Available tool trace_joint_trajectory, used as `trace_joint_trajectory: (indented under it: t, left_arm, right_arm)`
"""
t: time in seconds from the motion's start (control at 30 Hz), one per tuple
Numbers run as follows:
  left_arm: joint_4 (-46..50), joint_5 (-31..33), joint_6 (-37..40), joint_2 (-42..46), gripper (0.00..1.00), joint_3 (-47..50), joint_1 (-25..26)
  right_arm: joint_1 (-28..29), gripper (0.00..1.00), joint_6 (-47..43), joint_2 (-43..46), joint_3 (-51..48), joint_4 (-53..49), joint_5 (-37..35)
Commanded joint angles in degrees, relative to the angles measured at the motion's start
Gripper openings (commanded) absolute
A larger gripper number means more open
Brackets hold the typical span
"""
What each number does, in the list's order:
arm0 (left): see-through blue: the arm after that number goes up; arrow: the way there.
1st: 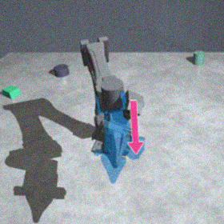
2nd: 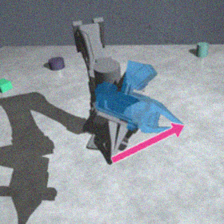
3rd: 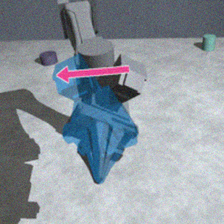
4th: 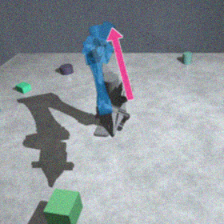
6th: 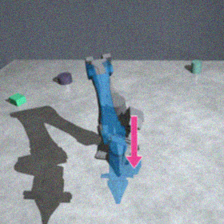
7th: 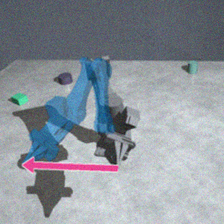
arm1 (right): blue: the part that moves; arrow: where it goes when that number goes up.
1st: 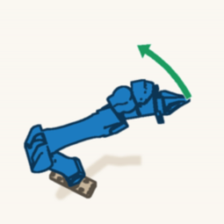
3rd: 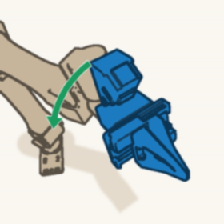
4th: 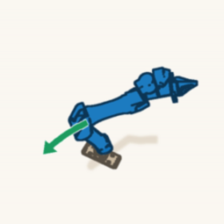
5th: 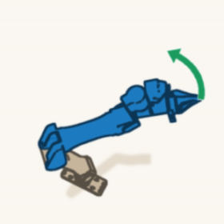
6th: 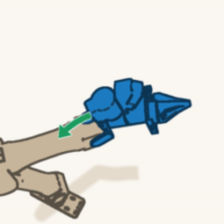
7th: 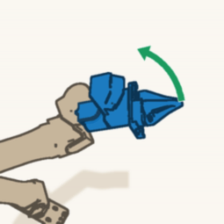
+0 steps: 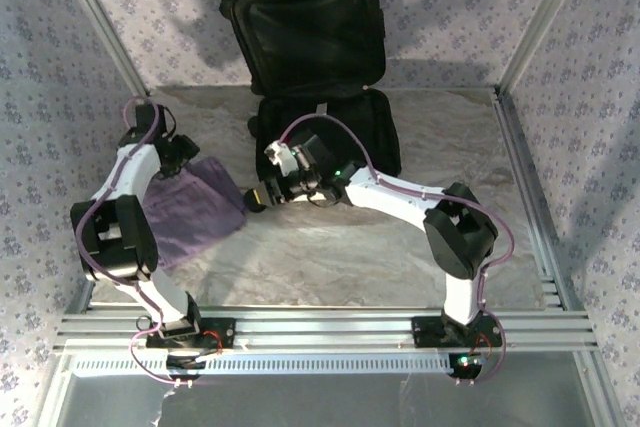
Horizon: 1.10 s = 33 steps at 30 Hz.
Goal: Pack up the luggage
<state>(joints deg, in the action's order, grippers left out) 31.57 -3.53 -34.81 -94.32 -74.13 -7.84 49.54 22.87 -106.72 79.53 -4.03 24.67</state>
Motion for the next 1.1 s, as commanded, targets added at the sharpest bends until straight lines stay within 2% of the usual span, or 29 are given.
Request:
trace_joint_trajectory:
  t: [0.0,0.07,0.13,0.4,0.43,0.5,0.67,0.7,0.87,1.0,1.07]
  left_arm:
    - [10.23,4.11,5.71,-2.36,0.53,-5.32,-0.85]
    - [11.8,4.58,5.09,-3.54,0.52,-5.83,-1.13]
    - [9.27,3.26,3.51,-1.27,0.52,-1.68,-1.17]
    - [2.71,4.01,-5.62,14.51,0.53,17.74,-1.15]
    - [2.35,3.96,-6.78,16.7,0.53,19.96,-1.13]
    - [2.84,4.37,-7.95,20.38,0.54,22.76,-1.13]
    - [6.34,8.34,-8.93,27.68,0.57,25.7,-1.14]
    - [6.82,8.95,-9.57,28.56,0.57,26.51,-1.15]
    - [6.69,9.74,-10.73,29.93,0.57,30.96,-1.22]
    - [6.92,12.47,-10.56,29.66,0.6,31.64,-1.26]
    - [6.31,11.85,-10.83,29.12,0.61,32.65,-1.23]
  right_arm:
    - [2.8,0.52,3.95,-2.54,-0.5,4.56,0.71]
    - [4.26,0.52,3.2,-4.64,1.75,3.18,1.44]
    - [4.77,0.52,0.35,-6.6,5.6,-0.92,0.77]
    - [2.39,0.54,-12.26,-19.88,29.7,-20.9,-1.49]
    - [2.23,0.6,-13.31,-21.86,32.61,-22.26,-1.81]
    - [1.92,0.6,-14.52,-25.1,37.75,-24.54,-2.15]
    - [1.32,0.64,-16.07,-33.43,49.16,-27.44,-2.89]
    - [1.33,0.67,-16.59,-35.15,51.64,-27.83,-2.54]
    - [1.41,0.71,-17.34,-42.35,61.75,-29.1,-3.16]
    - [1.33,0.75,-16.25,-44.66,63.5,-26.51,-3.48]
    - [1.51,0.76,-15.65,-45.47,63.57,-25.28,-3.54]
